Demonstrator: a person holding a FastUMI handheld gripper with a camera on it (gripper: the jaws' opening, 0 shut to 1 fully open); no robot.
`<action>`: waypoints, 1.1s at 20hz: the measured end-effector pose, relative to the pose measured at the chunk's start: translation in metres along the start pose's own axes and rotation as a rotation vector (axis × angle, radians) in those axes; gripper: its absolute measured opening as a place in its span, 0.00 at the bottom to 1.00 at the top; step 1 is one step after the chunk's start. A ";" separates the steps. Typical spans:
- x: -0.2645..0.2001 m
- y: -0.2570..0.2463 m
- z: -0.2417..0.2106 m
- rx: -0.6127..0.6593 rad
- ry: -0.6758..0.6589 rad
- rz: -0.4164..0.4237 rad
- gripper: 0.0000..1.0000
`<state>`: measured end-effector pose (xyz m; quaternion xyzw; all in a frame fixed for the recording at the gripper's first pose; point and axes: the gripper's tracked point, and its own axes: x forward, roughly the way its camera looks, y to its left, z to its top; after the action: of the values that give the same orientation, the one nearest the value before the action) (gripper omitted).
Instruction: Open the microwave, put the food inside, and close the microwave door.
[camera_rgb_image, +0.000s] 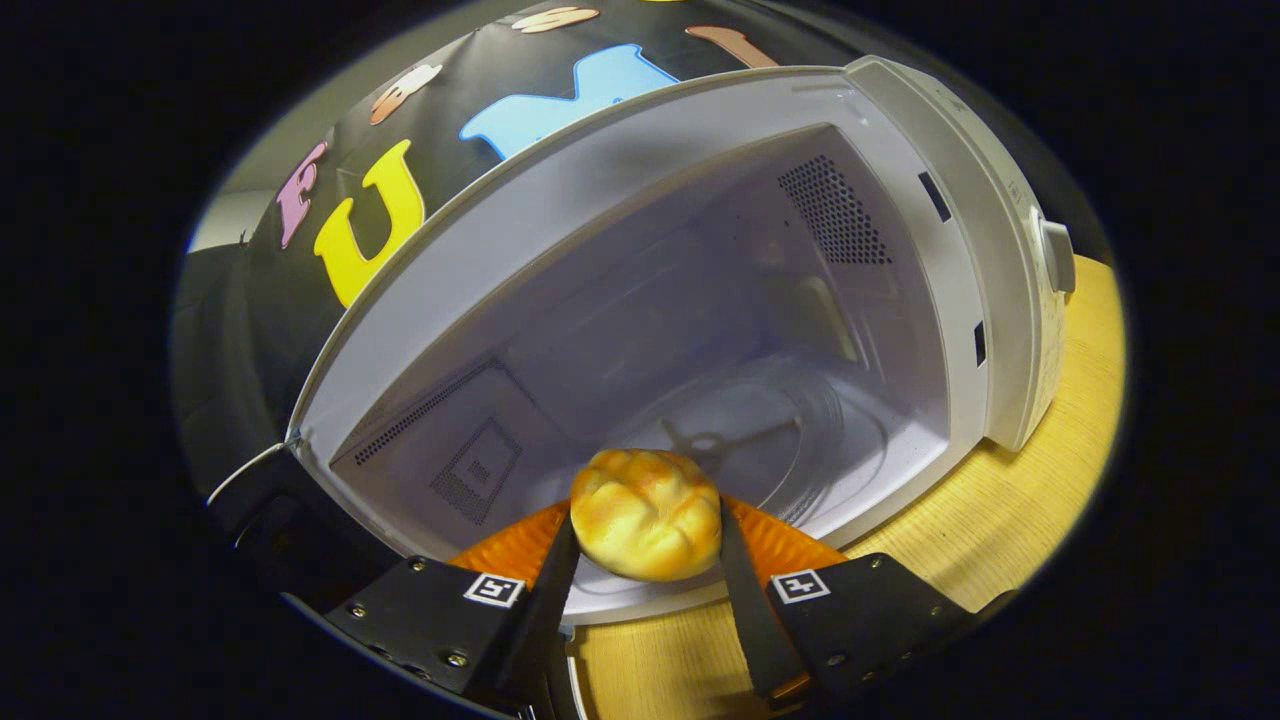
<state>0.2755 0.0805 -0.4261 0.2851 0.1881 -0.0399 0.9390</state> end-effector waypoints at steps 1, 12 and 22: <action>0.002 -0.002 -0.001 0.022 0.006 -0.002 0.75; 0.001 0.003 0.013 -0.004 -0.063 -0.010 0.96; -0.102 0.019 0.025 -0.072 0.023 0.127 0.96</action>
<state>0.1925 0.0794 -0.3591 0.2632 0.1819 0.0299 0.9470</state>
